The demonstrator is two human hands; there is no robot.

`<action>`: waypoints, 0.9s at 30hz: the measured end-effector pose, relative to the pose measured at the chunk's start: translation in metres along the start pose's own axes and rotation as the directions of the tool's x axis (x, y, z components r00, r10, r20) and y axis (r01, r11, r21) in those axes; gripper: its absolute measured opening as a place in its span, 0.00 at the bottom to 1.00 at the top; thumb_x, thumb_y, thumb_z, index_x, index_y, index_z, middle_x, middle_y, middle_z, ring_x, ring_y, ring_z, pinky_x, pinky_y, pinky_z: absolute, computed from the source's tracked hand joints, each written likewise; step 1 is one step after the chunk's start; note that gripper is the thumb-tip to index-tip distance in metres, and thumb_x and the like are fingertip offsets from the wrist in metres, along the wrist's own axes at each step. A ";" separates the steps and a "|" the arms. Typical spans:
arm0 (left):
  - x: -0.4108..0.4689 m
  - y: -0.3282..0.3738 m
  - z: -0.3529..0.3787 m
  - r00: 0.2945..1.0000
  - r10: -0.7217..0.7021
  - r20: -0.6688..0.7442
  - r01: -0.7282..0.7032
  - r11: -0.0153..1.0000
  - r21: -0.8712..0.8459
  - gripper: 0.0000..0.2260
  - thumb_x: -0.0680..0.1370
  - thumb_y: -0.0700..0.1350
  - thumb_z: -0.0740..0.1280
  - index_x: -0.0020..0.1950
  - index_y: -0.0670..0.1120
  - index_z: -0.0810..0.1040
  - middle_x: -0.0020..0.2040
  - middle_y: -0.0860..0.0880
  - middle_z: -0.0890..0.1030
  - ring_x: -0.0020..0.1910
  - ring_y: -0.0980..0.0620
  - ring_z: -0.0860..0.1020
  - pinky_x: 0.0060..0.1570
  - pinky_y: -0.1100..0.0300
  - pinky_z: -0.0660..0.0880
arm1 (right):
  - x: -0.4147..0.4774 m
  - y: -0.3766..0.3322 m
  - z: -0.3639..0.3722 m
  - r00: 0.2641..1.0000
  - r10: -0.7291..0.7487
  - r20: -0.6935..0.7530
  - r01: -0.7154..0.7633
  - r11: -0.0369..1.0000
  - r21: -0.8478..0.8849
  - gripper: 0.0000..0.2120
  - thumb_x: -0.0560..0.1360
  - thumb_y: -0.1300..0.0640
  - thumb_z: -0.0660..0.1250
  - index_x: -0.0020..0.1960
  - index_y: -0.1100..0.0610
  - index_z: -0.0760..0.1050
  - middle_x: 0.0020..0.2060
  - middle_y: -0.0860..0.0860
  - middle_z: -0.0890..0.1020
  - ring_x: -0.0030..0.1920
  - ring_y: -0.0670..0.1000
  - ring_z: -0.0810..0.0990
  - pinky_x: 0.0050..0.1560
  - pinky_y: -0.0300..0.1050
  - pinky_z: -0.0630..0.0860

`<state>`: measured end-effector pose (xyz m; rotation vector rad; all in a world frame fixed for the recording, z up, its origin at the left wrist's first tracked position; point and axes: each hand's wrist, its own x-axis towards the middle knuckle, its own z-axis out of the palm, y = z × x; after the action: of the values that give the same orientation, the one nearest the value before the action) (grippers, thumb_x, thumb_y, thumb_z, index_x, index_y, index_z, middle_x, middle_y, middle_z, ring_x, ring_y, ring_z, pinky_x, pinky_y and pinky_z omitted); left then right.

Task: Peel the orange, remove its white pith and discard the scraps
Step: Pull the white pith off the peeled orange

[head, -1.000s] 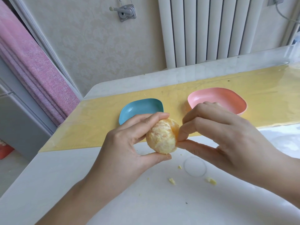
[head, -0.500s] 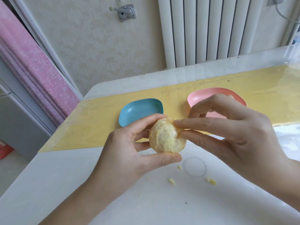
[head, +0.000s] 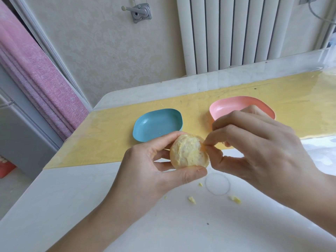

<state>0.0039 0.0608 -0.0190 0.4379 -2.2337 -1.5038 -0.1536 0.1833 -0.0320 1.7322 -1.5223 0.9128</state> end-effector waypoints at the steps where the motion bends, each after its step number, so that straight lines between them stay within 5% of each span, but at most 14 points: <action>1: 0.001 0.000 -0.001 1.000 0.001 -0.003 -0.001 1.000 -0.004 0.22 0.60 0.53 0.78 0.53 0.58 0.82 0.49 0.51 0.85 0.49 0.47 0.83 0.48 0.61 0.78 | 0.000 -0.001 0.000 1.000 0.004 0.002 -0.004 1.000 0.007 0.06 0.74 0.62 0.68 0.39 0.61 0.80 0.37 0.52 0.78 0.37 0.48 0.67 0.40 0.40 0.66; 8: 0.006 0.002 -0.010 0.995 0.051 -0.081 -0.055 0.998 -0.037 0.20 0.61 0.53 0.77 0.52 0.55 0.83 0.50 0.51 0.85 0.50 0.51 0.82 0.46 0.62 0.78 | -0.001 -0.007 0.002 1.000 0.003 0.027 -0.004 0.999 0.052 0.06 0.74 0.62 0.67 0.40 0.61 0.80 0.38 0.52 0.78 0.38 0.47 0.67 0.42 0.35 0.62; 13: 0.012 -0.004 -0.016 0.996 0.022 -0.084 -0.035 0.986 -0.160 0.24 0.59 0.47 0.78 0.55 0.51 0.81 0.53 0.50 0.84 0.52 0.52 0.82 0.45 0.67 0.76 | -0.004 -0.001 0.004 0.998 0.029 0.052 -0.035 0.992 0.120 0.07 0.76 0.58 0.67 0.45 0.58 0.83 0.41 0.52 0.79 0.38 0.50 0.70 0.38 0.43 0.68; 19: 0.018 -0.010 -0.022 0.995 -0.044 -0.090 0.017 0.961 -0.276 0.29 0.56 0.42 0.78 0.56 0.51 0.79 0.52 0.50 0.83 0.51 0.53 0.81 0.44 0.67 0.76 | -0.007 0.002 0.009 0.985 0.065 0.157 -0.081 0.992 0.100 0.04 0.71 0.59 0.71 0.38 0.52 0.81 0.37 0.46 0.78 0.36 0.50 0.72 0.37 0.44 0.67; 23: 0.020 -0.011 -0.021 0.994 -0.044 -0.097 0.013 0.956 -0.294 0.29 0.55 0.40 0.78 0.55 0.51 0.78 0.50 0.50 0.83 0.49 0.53 0.81 0.43 0.66 0.76 | -0.009 0.002 0.010 0.980 0.083 0.183 -0.106 0.987 0.122 0.07 0.73 0.63 0.67 0.45 0.53 0.83 0.35 0.45 0.81 0.34 0.49 0.75 0.41 0.46 0.72; 27: 0.018 -0.012 -0.020 0.994 -0.059 -0.090 0.030 0.956 -0.291 0.31 0.55 0.41 0.78 0.57 0.48 0.77 0.51 0.50 0.83 0.49 0.53 0.81 0.43 0.66 0.76 | -0.007 0.002 0.006 0.977 0.140 0.159 -0.167 0.971 0.170 0.10 0.76 0.54 0.63 0.48 0.55 0.82 0.31 0.43 0.77 0.32 0.49 0.73 0.42 0.45 0.71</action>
<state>-0.0020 0.0321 -0.0205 0.4610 -1.9007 -1.7586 -0.1553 0.1818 -0.0408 1.8649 -1.7347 1.0520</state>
